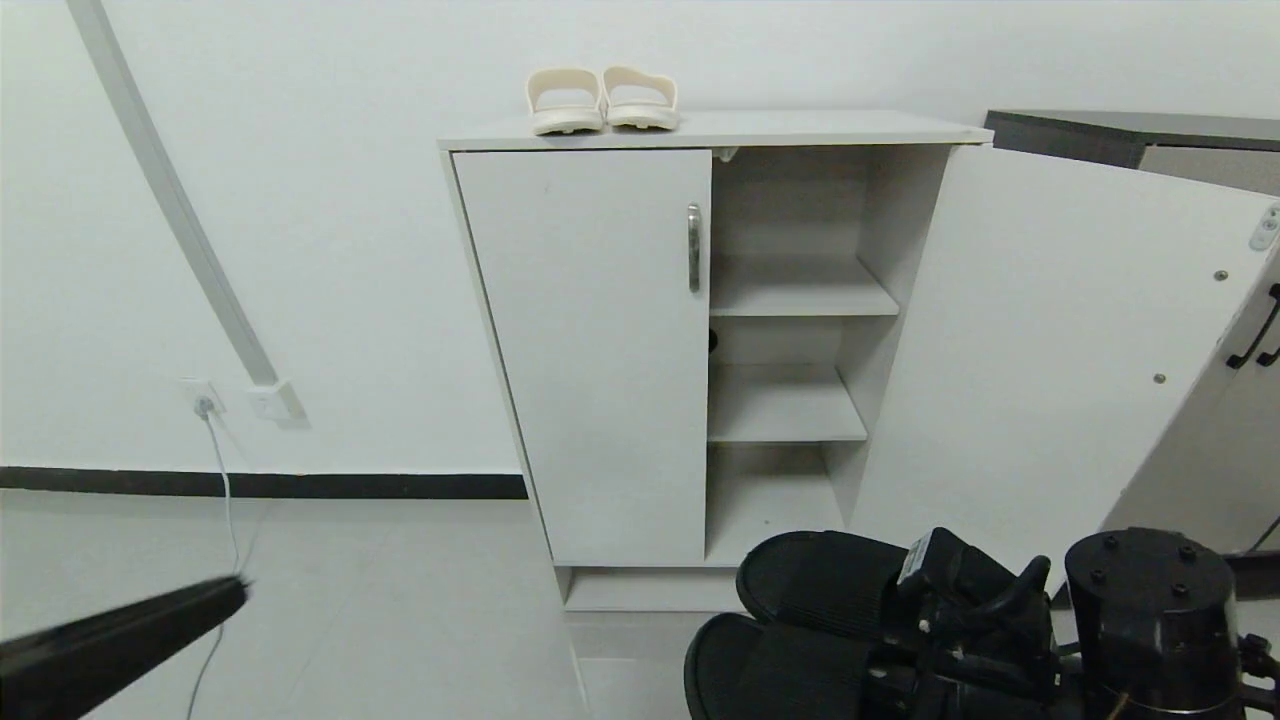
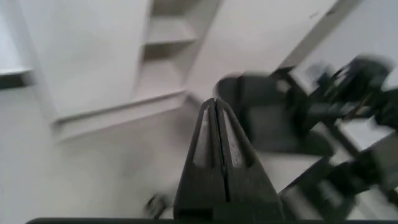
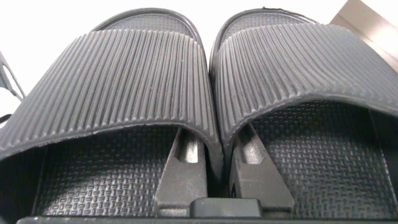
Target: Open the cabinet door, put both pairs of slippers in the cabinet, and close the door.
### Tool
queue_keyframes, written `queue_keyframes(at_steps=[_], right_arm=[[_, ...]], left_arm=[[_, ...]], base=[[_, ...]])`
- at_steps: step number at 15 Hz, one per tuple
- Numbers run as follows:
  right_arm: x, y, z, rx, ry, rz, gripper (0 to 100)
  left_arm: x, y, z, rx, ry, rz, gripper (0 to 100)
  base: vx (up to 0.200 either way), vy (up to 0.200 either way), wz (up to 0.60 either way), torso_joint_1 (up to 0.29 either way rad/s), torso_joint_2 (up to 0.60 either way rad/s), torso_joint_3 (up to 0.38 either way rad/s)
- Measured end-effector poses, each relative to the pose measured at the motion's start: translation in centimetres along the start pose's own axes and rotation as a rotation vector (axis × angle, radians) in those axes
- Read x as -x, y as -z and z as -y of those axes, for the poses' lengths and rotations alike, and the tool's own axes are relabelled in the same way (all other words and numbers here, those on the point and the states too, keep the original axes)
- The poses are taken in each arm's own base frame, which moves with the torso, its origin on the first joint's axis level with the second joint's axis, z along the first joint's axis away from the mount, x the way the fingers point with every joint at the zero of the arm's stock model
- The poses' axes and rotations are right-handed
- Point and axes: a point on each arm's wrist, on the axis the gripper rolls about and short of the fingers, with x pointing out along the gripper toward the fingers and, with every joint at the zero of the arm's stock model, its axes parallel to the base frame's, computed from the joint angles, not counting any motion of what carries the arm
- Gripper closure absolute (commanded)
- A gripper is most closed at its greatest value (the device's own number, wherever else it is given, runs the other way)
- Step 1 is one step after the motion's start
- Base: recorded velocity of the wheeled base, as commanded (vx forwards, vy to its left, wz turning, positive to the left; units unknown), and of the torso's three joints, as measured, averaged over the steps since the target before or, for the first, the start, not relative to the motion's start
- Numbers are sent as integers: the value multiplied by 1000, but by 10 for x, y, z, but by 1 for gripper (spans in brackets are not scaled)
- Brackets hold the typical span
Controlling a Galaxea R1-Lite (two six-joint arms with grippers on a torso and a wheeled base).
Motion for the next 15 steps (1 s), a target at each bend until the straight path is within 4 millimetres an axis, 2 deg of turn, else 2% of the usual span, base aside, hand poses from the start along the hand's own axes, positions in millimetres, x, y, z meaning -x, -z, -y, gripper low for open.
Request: queue_keyframes(at_steps=[2,3,5,7,9,12,15], right_arm=[[-1,0,1,-1,3,-3,100],[-1,0,1,0,5,6,100],[-2,0,1,-1,9,2,100],[-2,1,1,1,4,-1,100],[-2,1,1,2,6,-2,100],[-2,1,1,2,6,-2,100],[-3,1,1,4,4,-3,100]], left_arm=[[36,30,-9,-33,-179,31,100],[48,50,-14,-57,-294,45,100],[59,86,-20,-86,-493,81,100],[60,112,-26,-93,-640,115,100],[55,128,-32,-106,-719,172,100],[50,141,-36,-124,-822,195,100],[49,145,-34,-182,-801,181,100]], base=[[0,0,0,0,0,0],[0,0,0,0,0,0],[0,0,0,0,0,0],[0,0,0,0,0,0],[0,0,0,0,0,0],[0,0,0,0,0,0],[0,0,0,0,0,0]])
